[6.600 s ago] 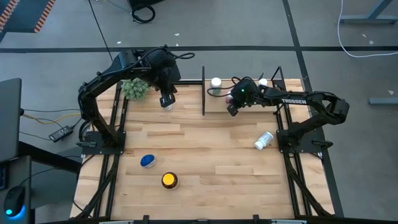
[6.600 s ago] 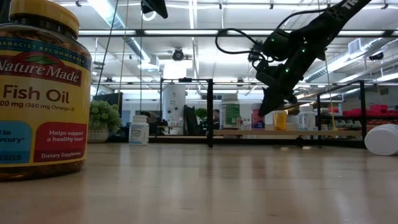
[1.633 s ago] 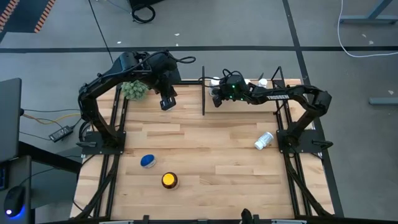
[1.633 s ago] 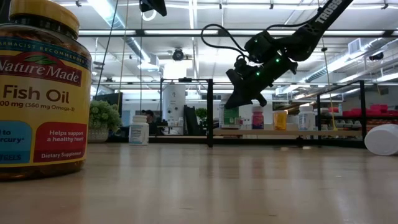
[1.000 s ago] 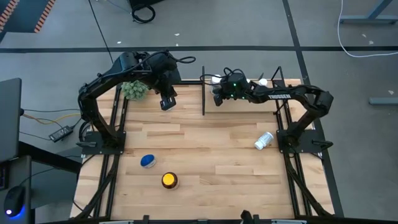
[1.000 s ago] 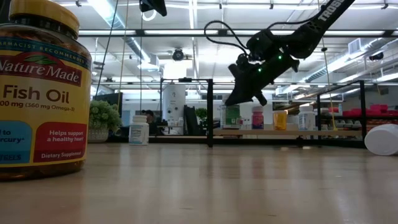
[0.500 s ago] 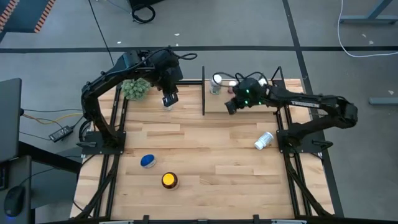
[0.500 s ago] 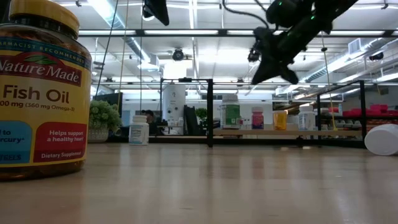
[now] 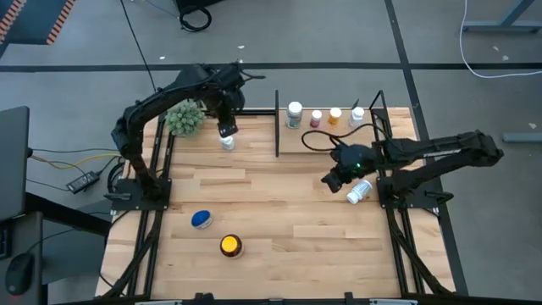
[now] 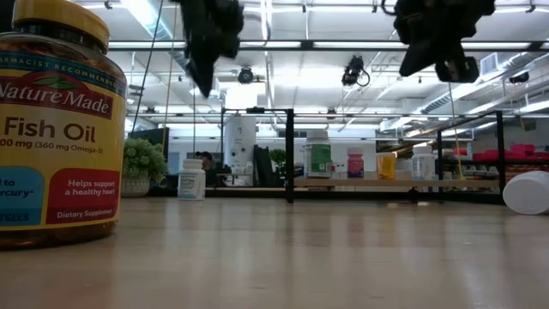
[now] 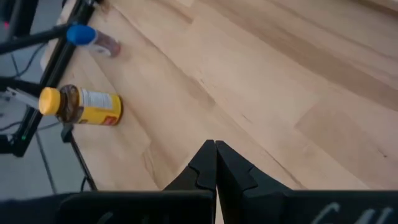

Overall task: Pick and place medicine bottles onto shelf by color
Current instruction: Put the white blue pill bottle on the shelf

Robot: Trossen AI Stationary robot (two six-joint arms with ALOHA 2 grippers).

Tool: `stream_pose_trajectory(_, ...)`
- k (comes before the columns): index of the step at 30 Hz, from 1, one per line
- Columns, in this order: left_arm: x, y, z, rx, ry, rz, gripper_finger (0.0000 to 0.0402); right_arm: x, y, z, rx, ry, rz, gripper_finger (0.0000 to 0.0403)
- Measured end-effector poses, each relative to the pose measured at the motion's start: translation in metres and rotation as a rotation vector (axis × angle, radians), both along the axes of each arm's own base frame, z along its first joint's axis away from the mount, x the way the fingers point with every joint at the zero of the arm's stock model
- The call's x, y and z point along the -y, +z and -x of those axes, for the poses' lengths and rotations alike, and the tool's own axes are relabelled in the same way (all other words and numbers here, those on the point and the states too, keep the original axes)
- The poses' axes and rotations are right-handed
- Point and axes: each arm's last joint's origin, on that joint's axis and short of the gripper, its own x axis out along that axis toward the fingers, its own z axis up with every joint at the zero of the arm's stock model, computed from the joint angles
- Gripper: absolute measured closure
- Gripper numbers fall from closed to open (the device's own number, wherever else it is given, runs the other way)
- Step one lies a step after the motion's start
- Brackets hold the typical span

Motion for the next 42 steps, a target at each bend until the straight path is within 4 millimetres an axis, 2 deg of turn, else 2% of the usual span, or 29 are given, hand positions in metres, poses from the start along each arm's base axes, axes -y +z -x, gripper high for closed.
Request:
stream_pose_trajectory(3, -0.008, -0.037, 0.007, -0.045, 0.017, 0.033, 0.0172, -0.013, 0.0, 0.002, 0.009, -0.036, 0.018, 0.0397)
stream_pose_trajectory(6, -0.007, -0.067, 0.007, -0.099, 0.0, 0.064, 0.0147, -0.023, 0.0, 0.003, 0.017, -0.036, 0.021, 0.0396)
stream_pose_trajectory(14, 0.004, -0.1, -0.001, -0.235, -0.286, -0.144, 0.0111, -0.039, 0.0, 0.007, 0.019, 0.022, 0.013, 0.0343)
stream_pose_trajectory(20, 0.002, -0.117, -0.002, -0.239, -0.297, -0.211, 0.0102, -0.04, 0.0, 0.007, 0.019, 0.0, -0.012, 0.031)
stream_pose_trajectory(27, 0.003, -0.128, 0.001, -0.263, -0.332, -0.216, 0.0102, -0.04, 0.0, 0.007, 0.019, 0.003, -0.009, 0.0302)
stream_pose_trajectory(35, 0.008, -0.146, 0.007, -0.29, -0.324, -0.189, 0.013, -0.04, 0.0, 0.007, 0.019, 0.008, -0.004, 0.0301)
stream_pose_trajectory(39, 0.009, -0.146, 0.006, -0.269, -0.278, -0.166, 0.017, -0.04, 0.0, 0.007, 0.019, 0.008, -0.004, 0.0301)
stream_pose_trajectory(42, 0.011, -0.146, 0.005, -0.265, -0.246, -0.158, 0.0218, -0.04, 0.0, 0.007, 0.019, 0.01, -0.004, 0.0301)
